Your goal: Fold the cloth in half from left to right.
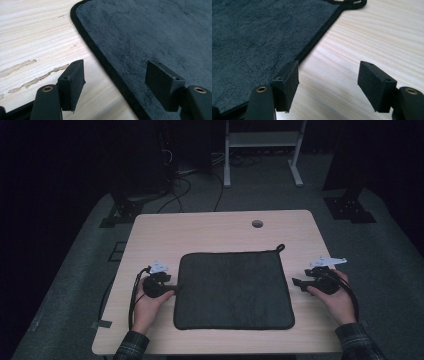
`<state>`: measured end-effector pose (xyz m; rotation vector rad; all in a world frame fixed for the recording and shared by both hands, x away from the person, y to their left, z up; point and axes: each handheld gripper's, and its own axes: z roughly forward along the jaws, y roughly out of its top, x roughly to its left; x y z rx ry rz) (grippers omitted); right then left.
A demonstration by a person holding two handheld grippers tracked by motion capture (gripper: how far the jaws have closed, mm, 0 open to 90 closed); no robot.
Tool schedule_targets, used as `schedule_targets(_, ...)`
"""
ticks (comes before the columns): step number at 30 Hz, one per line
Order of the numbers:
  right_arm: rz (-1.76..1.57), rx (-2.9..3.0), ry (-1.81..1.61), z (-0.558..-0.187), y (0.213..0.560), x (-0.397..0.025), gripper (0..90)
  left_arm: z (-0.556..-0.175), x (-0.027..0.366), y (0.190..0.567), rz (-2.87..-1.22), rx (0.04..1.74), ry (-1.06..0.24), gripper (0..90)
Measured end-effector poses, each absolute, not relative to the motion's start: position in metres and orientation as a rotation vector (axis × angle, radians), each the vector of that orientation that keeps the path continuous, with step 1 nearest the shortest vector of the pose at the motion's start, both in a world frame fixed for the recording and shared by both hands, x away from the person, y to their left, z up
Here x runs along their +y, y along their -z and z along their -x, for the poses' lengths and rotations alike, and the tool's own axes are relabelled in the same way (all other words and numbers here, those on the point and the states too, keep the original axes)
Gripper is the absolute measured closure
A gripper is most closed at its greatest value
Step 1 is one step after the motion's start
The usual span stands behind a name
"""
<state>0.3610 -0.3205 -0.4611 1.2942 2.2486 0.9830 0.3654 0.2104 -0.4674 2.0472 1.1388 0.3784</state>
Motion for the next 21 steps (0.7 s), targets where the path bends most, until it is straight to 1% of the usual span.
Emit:
schedule_targets(4, -1.307, 2.257, -0.969, -0.362, 0.464, -0.321, 32.2, -0.367, 0.204, 0.472, -2.077, 1.132, -0.371, 33.2)
schedule_targets(6, -1.311, 2.256, -0.97, -0.362, 0.465, -0.323, 32.3, -0.366, 0.201, 0.472, -2.08, 1.122, -0.377, 38.9)
schedule_targets(9, -1.321, 2.251, -0.969, -0.363, 0.466, -0.325, 32.6, -0.365, 0.197, 0.473, -2.088, 1.111, -0.393, 44.9)
schedule_targets(12, -1.325, 2.249, -0.967, -0.362, 0.467, -0.326, 32.7, -0.362, 0.197, 0.473, -2.077, 1.12, -0.414, 57.4)
schedule_targets(15, -1.322, 2.249, -0.965, -0.363, 0.467, -0.327, 32.7, -0.362, 0.202, 0.476, -2.05, 1.12, -0.423, 72.2)
schedule_targets(19, -1.325, 2.251, -0.963, -0.363, 0.468, -0.328, 32.8, -0.362, 0.203, 0.477, -2.03, 1.12, -0.393, 84.6)
schedule_targets(21, -1.325, 2.254, -0.962, -0.363, 0.469, -0.327, 32.8, -0.362, 0.201, 0.476, -2.049, 1.115, -0.402, 86.1)
